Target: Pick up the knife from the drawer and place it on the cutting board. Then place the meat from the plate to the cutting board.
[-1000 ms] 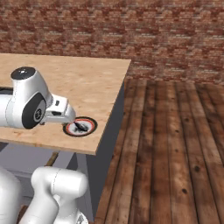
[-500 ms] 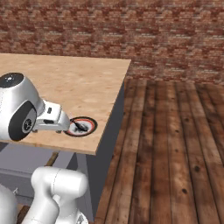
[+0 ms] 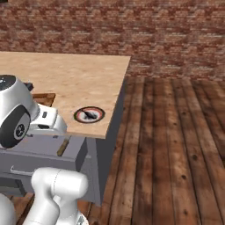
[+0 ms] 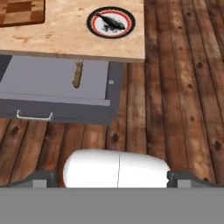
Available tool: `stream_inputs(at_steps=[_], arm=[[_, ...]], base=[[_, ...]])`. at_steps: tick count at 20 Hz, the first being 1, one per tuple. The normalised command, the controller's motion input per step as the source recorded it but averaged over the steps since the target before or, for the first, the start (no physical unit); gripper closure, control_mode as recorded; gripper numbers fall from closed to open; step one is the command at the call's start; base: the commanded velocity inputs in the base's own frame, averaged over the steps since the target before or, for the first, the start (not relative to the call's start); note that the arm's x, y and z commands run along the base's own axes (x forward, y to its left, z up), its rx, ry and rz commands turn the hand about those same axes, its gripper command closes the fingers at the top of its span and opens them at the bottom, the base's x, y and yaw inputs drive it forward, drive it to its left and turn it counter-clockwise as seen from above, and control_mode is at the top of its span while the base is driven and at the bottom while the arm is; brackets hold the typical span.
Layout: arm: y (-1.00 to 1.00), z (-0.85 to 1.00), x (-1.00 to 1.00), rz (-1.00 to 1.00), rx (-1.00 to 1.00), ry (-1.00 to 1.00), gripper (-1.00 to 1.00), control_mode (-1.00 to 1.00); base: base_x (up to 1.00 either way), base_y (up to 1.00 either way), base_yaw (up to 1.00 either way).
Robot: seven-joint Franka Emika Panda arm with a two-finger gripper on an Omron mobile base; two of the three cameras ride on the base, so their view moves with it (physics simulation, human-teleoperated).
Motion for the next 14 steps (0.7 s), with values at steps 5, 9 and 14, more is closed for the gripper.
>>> stream_inputs(at_steps=[5,9,14], arm=[[0.00,0.00,0.00,0.00,0.00,0.00,-1.00,1.00],[0.00,0.00,0.00,0.00,0.00,0.00,-1.00,1.00],[0.00,0.00,0.00,0.00,0.00,0.00,-1.00,1.00]], base=[[-0.70,0.67,-0.16],[-0.29,1.00,-0.26],[-0.02,1.00,-0.38]])
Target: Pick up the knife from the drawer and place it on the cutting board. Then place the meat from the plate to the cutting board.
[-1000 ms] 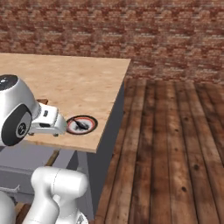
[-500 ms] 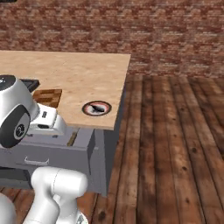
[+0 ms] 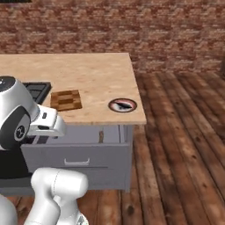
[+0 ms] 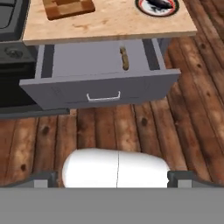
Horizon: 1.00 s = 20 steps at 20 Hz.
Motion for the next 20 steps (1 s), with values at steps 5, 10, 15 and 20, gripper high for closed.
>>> stream_inputs(at_steps=[5,10,15,20], arm=[[0.00,0.00,0.00,0.00,0.00,0.00,-1.00,1.00],[0.00,0.00,0.00,0.00,0.00,0.00,-1.00,1.00],[0.00,0.00,0.00,0.00,0.00,0.00,-1.00,1.00],[0.00,0.00,0.00,0.00,0.00,0.00,-1.00,1.00]], base=[[0.00,0.98,-0.54],[0.00,0.67,-0.56],[-0.07,0.44,-0.47],[-0.06,0.06,-0.25]])
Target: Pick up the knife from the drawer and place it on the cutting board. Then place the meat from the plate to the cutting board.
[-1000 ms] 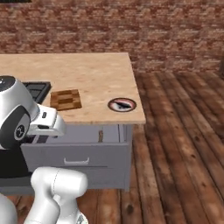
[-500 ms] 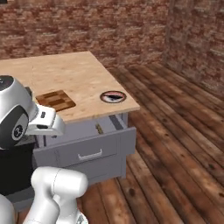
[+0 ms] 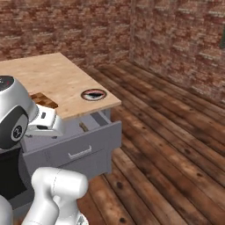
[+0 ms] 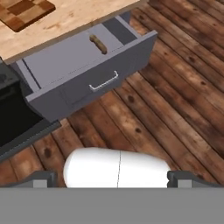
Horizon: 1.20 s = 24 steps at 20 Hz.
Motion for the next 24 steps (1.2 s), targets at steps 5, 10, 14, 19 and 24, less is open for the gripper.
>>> stream_inputs(at_steps=[5,10,14,19,24], arm=[[0.00,0.00,0.00,0.00,0.00,0.00,-1.00,1.00],[0.00,0.00,0.00,0.00,0.00,0.00,-1.00,1.00],[0.00,0.00,0.00,0.00,0.00,0.00,-1.00,1.00],[0.00,0.00,0.00,0.00,0.00,0.00,-1.00,1.00],[0.00,0.00,0.00,0.00,0.00,0.00,-1.00,1.00]], base=[[-0.01,0.34,-0.20],[-0.11,0.63,-0.01],[-0.19,0.72,-0.18],[-0.16,0.48,-0.30],[-0.02,0.38,-0.30]])
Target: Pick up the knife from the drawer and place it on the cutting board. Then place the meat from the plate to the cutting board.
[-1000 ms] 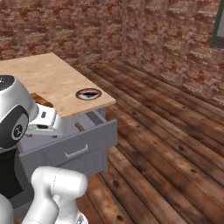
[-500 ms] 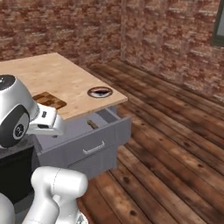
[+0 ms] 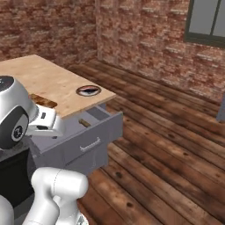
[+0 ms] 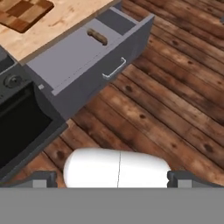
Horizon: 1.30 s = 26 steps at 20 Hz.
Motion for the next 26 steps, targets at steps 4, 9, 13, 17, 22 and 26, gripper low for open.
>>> stream_inputs(at_steps=[4,9,13,17,22,26], arm=[[0.00,0.00,0.00,0.00,0.00,0.00,-1.00,1.00],[0.00,0.00,0.00,0.00,0.00,0.00,-1.00,1.00],[0.00,0.00,0.00,0.00,0.00,0.00,-1.00,1.00],[0.00,0.00,0.00,0.00,0.00,0.00,-1.00,1.00],[0.00,0.00,0.00,0.00,0.00,0.00,-1.00,1.00],[0.00,0.00,0.00,0.00,0.00,0.00,-1.00,1.00]], base=[[0.00,0.70,-0.32],[0.00,0.79,-0.30],[-0.25,0.53,-0.27],[-0.94,0.18,-0.16],[-0.79,0.20,-0.09],[-0.08,0.23,-0.06]])
